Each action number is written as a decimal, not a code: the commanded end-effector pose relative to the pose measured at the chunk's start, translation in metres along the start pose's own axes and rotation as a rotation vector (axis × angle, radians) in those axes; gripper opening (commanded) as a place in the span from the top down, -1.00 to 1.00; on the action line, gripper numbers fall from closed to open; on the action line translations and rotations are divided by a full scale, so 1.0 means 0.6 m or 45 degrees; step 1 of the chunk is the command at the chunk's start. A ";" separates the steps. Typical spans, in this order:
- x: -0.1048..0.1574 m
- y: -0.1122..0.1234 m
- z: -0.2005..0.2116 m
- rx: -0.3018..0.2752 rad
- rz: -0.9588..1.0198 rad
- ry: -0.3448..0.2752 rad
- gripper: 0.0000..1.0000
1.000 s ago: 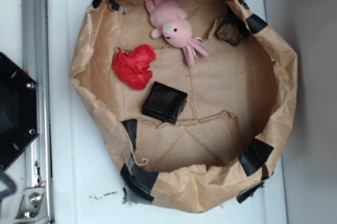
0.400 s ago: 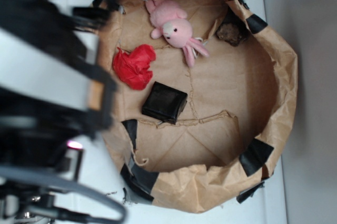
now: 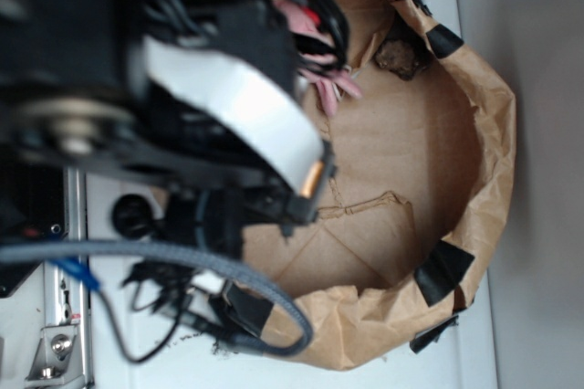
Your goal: Grab the black box.
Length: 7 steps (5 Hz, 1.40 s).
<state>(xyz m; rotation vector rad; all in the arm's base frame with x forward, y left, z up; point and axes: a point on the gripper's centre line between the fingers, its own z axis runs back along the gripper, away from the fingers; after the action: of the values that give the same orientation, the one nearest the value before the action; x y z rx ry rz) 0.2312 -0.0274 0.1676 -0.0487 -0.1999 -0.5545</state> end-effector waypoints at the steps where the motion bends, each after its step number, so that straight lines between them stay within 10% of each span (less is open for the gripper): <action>1: -0.015 0.053 -0.093 0.068 -0.149 0.011 -1.00; 2: -0.010 0.080 -0.096 -0.071 -0.120 0.089 -1.00; 5: -0.010 0.080 -0.096 -0.071 -0.120 0.089 -1.00; 7: 0.015 0.113 0.003 -0.289 -0.019 0.026 -1.00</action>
<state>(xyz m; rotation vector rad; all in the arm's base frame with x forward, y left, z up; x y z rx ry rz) 0.2722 0.0233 0.1551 -0.2859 -0.0613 -0.5880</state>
